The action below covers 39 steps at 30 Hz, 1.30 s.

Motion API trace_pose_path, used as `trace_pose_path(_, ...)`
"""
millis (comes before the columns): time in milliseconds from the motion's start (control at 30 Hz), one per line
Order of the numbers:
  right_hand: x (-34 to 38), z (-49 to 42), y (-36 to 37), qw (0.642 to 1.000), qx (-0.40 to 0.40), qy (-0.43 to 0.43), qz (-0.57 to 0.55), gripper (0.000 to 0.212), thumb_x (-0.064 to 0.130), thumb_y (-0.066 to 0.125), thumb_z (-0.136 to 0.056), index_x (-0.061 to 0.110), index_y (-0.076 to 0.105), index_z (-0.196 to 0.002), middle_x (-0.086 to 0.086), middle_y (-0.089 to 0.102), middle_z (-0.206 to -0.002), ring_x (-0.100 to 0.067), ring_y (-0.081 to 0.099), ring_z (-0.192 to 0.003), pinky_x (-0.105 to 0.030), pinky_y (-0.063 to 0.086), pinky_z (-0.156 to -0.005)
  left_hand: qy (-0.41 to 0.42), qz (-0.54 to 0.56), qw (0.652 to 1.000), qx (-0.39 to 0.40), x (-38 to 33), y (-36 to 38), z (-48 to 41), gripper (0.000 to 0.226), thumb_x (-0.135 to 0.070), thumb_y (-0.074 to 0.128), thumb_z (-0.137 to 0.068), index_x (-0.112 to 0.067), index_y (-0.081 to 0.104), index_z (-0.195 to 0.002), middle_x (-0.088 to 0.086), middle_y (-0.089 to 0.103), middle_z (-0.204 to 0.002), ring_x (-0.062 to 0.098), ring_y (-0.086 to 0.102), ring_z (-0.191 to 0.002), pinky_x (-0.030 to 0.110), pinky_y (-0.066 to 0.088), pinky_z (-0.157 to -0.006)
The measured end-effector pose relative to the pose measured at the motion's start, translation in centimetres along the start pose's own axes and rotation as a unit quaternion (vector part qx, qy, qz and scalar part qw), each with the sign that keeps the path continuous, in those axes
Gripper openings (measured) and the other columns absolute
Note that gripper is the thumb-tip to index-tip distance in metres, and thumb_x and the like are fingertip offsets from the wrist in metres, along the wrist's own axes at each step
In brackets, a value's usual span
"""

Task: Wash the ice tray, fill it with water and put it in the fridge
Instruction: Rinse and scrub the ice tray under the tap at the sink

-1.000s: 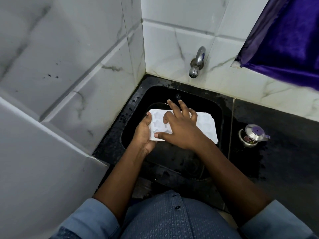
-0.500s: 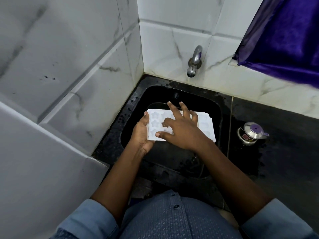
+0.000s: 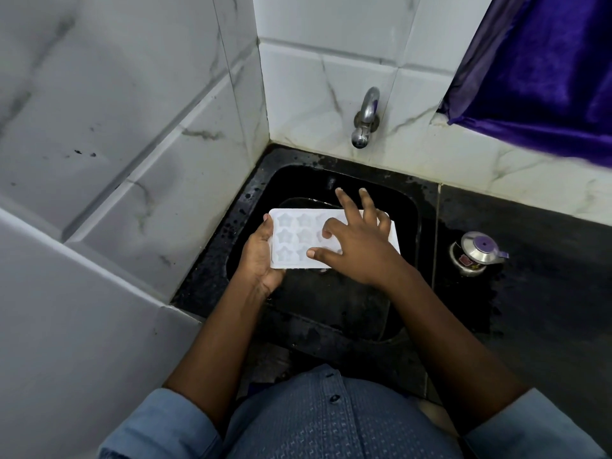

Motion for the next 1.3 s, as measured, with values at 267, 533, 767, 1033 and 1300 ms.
trace_pose_path(267,0.3,0.4,0.5,0.999,0.045,0.003,-0.002,0.057,0.084,0.043,-0.089,0.043,0.064,-0.124,0.003,-0.002,-0.176,-0.03,-0.021,-0.159,-0.062,-0.001,-0.123,0.001,-0.001,1.0,0.011,-0.1,0.0,0.6,0.066,-0.058,0.039,-0.11,-0.003,0.064,-0.138,0.025,0.072,-0.132,0.042,0.075,-0.113,0.053,0.065,-0.083)
trace_pose_path(533,0.7,0.3,0.7,0.999,0.037,-0.001,0.0,0.057,0.084,0.04,-0.089,0.043,0.063,-0.121,0.003,-0.002,-0.176,-0.03,-0.019,-0.159,-0.062,-0.001,-0.122,0.01,-0.003,1.0,0.004,-0.2,-0.2,0.7,0.068,-0.058,0.04,-0.11,-0.002,0.06,-0.144,0.025,0.069,-0.136,0.044,0.068,-0.124,0.059,0.054,-0.104)
trace_pose_path(767,1.1,0.4,0.7,0.999,0.042,0.001,-0.003,0.055,0.082,0.041,-0.091,0.042,0.062,-0.123,0.002,-0.001,-0.177,-0.031,-0.017,-0.16,-0.062,-0.002,-0.122,0.014,-0.008,1.0,-0.003,-0.5,-0.1,1.0,0.067,-0.057,0.038,-0.11,-0.003,0.061,-0.143,0.023,0.071,-0.134,0.042,0.071,-0.121,0.057,0.057,-0.1)
trace_pose_path(1033,0.9,0.5,0.7,0.999,0.045,0.008,-0.004,0.057,0.082,0.042,-0.092,0.042,0.062,-0.127,0.002,-0.002,-0.176,-0.03,-0.018,-0.159,-0.062,-0.003,-0.122,0.01,-0.011,1.0,-0.001,-0.5,0.1,1.2,0.066,-0.057,0.038,-0.111,-0.003,0.063,-0.139,0.023,0.072,-0.132,0.041,0.074,-0.114,0.055,0.06,-0.093)
trace_pose_path(1300,0.9,0.6,0.5,0.999,0.041,0.009,-0.003,0.057,0.083,0.041,-0.091,0.042,0.063,-0.124,0.003,-0.001,-0.176,-0.03,-0.018,-0.159,-0.063,-0.002,-0.122,0.008,-0.008,1.0,-0.001,-0.6,0.4,1.4,0.067,-0.056,0.038,-0.111,-0.002,0.061,-0.141,0.024,0.072,-0.132,0.039,0.075,-0.111,0.051,0.062,-0.087)
Point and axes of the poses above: each hand's wrist, its own z-axis away from the middle knuckle, its own y-axis out of the palm, x = y × z, the point moved 3 cm from there along -z, towards the middle knuckle
